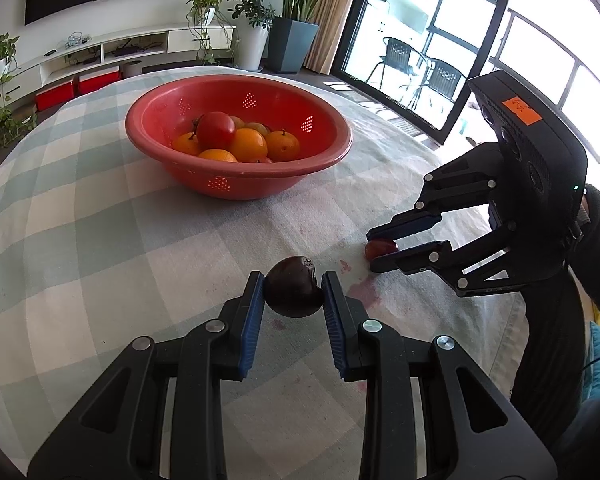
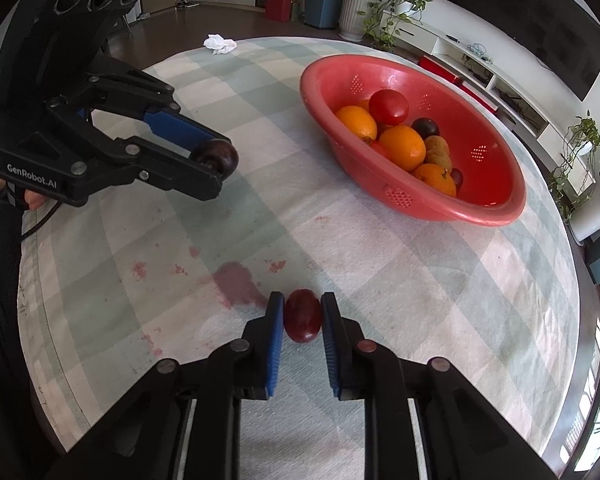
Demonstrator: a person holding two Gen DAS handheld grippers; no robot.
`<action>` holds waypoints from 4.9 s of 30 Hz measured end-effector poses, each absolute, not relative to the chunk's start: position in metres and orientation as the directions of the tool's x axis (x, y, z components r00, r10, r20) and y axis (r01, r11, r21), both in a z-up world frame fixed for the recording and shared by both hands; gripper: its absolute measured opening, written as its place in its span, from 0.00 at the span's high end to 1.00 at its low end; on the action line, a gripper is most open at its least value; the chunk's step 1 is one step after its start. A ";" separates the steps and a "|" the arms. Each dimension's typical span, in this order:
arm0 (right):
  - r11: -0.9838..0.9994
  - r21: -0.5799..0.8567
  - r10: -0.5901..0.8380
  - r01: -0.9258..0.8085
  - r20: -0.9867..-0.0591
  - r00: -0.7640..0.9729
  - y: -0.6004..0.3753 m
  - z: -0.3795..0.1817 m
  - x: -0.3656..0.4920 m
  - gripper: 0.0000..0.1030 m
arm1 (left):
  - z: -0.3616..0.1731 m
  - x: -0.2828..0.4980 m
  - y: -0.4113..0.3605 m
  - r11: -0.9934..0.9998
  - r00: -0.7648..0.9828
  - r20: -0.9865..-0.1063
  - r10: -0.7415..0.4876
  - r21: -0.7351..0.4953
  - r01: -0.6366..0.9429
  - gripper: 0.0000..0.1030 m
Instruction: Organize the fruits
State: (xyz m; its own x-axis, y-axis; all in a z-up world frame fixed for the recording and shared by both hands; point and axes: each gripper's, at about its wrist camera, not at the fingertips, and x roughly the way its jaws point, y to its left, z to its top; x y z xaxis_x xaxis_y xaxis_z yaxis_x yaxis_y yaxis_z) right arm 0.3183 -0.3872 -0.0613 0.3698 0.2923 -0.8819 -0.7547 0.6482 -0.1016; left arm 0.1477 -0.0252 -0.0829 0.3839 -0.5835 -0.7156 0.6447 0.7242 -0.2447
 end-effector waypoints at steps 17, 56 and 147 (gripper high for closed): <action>0.786 0.037 0.450 -0.617 -0.719 0.530 -0.411 0.030 0.359 0.80 | -0.011 0.188 -0.020 0.758 0.508 -0.638 -0.578 -0.190 0.624 0.73; 0.943 -0.042 0.154 -0.331 -0.825 0.544 -0.401 -0.035 0.467 0.79 | -0.047 0.298 -0.088 0.818 0.532 -0.740 -0.411 -0.041 0.574 0.44; 0.999 0.029 0.001 0.022 -0.634 0.774 -0.412 0.006 0.194 0.00 | -0.051 0.031 -0.008 0.998 0.706 -0.705 -0.062 -0.046 0.041 0.00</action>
